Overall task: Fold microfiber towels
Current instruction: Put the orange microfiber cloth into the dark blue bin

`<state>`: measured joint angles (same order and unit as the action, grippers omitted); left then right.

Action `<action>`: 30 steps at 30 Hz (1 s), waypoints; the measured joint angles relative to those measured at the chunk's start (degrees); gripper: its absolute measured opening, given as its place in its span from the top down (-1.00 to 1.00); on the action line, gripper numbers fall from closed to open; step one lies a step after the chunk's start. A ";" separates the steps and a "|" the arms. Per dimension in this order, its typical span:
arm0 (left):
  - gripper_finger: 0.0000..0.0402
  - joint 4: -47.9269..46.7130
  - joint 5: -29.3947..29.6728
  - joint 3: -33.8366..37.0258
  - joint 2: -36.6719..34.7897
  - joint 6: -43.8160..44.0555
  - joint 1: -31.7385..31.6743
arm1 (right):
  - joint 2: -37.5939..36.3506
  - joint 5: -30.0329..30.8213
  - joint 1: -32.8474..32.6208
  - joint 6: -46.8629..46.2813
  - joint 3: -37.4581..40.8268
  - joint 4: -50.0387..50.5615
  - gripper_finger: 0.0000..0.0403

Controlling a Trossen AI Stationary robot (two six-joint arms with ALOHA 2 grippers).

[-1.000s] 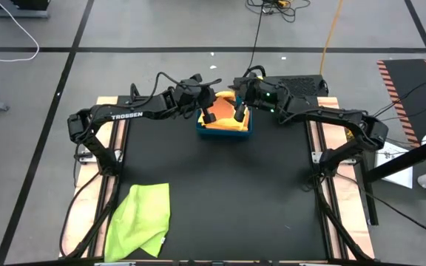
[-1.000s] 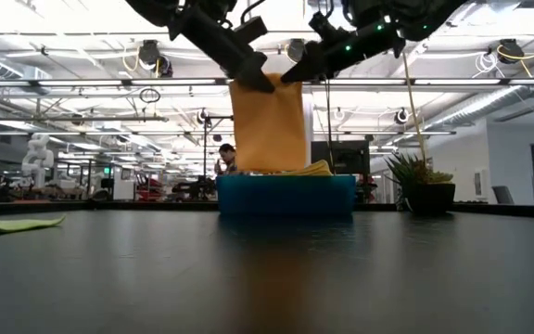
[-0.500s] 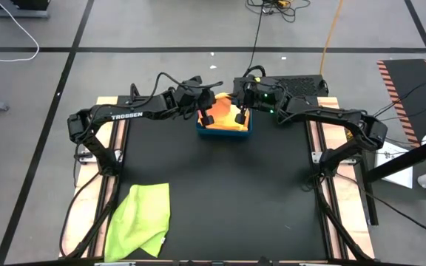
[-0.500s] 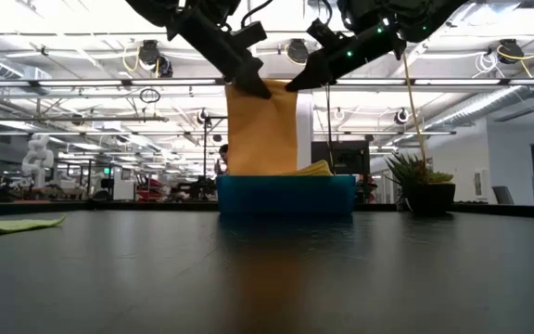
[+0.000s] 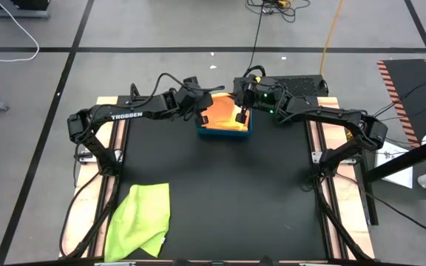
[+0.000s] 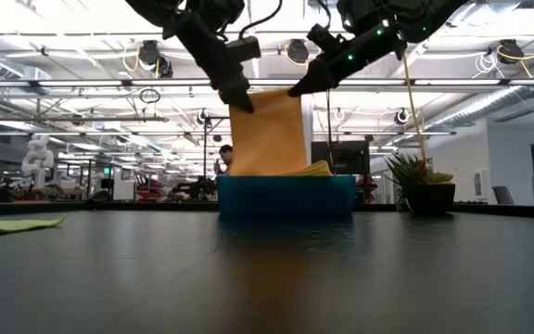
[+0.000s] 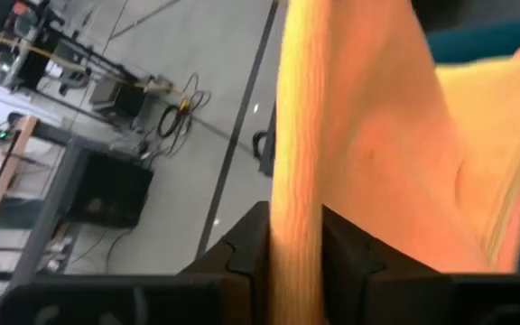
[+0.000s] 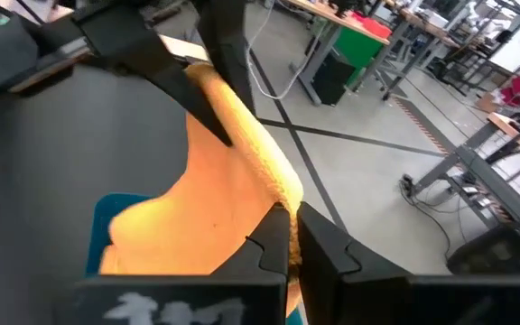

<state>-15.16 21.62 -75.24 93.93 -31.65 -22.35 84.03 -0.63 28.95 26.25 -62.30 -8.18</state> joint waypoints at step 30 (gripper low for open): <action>0.98 11.58 -9.70 -0.10 1.07 -5.58 -9.62 | 0.00 -1.52 10.61 1.31 0.02 -4.84 1.00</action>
<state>-3.58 11.92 -75.35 95.00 -37.22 -31.97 84.03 -2.14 39.56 27.56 -62.28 -13.02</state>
